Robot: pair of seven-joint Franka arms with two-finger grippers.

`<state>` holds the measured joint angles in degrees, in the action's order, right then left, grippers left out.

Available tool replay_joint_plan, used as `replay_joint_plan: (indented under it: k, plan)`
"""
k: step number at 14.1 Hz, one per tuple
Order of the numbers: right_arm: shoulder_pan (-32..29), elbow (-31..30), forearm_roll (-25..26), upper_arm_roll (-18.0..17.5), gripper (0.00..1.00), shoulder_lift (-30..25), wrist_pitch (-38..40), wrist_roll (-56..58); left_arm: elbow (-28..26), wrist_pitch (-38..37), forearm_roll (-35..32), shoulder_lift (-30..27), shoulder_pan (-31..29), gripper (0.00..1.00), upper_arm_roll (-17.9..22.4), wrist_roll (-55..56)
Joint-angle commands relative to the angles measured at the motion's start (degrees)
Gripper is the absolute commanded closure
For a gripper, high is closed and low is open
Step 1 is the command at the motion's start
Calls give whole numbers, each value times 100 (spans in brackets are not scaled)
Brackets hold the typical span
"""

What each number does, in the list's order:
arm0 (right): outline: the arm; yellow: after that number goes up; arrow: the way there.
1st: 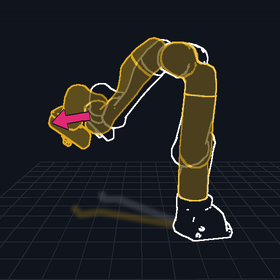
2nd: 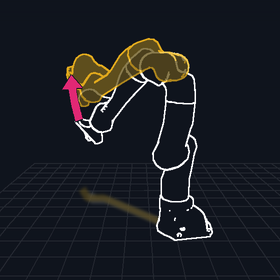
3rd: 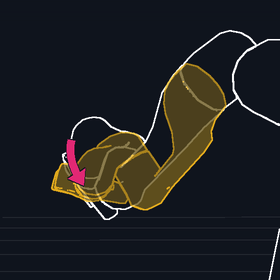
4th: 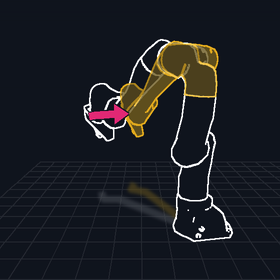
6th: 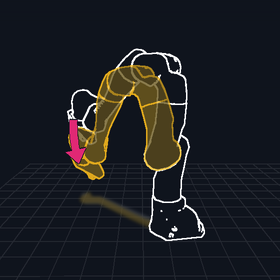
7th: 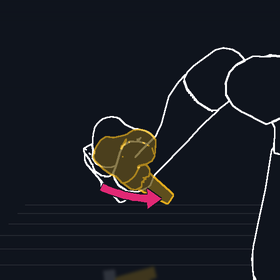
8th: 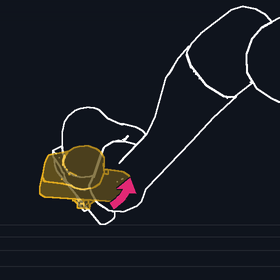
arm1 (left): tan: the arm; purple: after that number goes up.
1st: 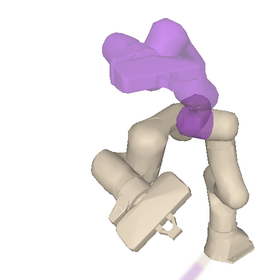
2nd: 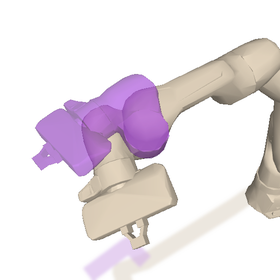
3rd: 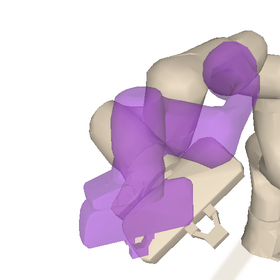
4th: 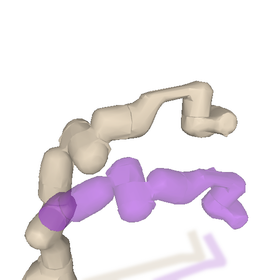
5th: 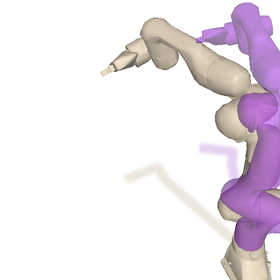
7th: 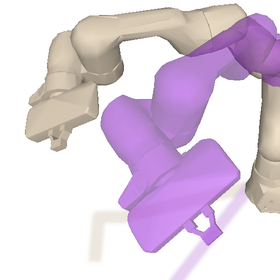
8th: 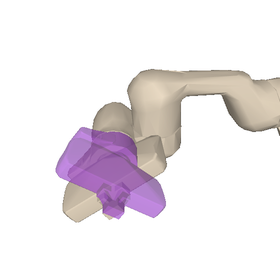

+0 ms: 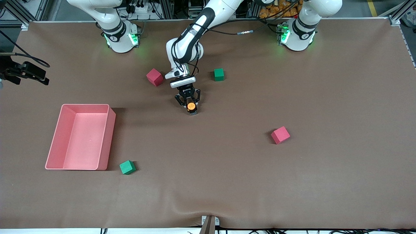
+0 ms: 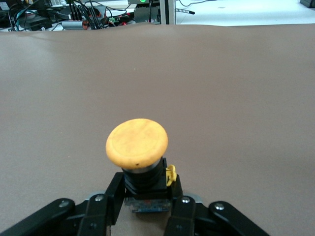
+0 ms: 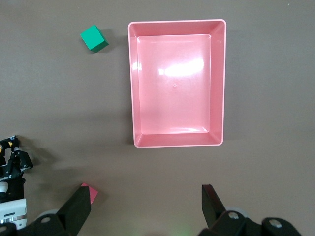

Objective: Place and upright button with both arms
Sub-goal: 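Lower the button upright onto the table and open the left gripper, then raise the open left gripper away from the standing button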

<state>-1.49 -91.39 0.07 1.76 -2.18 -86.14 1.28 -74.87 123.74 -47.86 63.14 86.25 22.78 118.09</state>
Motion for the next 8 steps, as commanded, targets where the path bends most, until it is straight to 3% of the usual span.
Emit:
replay_joint_plan:
  k: [1,4,5,6,7,8]
  plan:
    - [-27,-11,81,-27,0,-37,89,13,34,-139,-153,41,85,100,-37,144]
    - [-1,-28,81,-27,0,-37,132,4,34,-139,-136,49,85,100,-90,144]
    - [-1,-19,81,-35,0,-37,141,30,42,-131,-101,41,85,85,-90,144]
    - [-9,-11,81,-35,0,-46,142,74,42,-131,-83,49,85,47,-90,152]
    - [-27,-11,81,-27,0,-55,168,92,42,-131,-100,49,85,0,-90,213]
    - [-27,-2,81,-27,0,-55,220,83,51,-131,-100,41,85,0,-90,284]
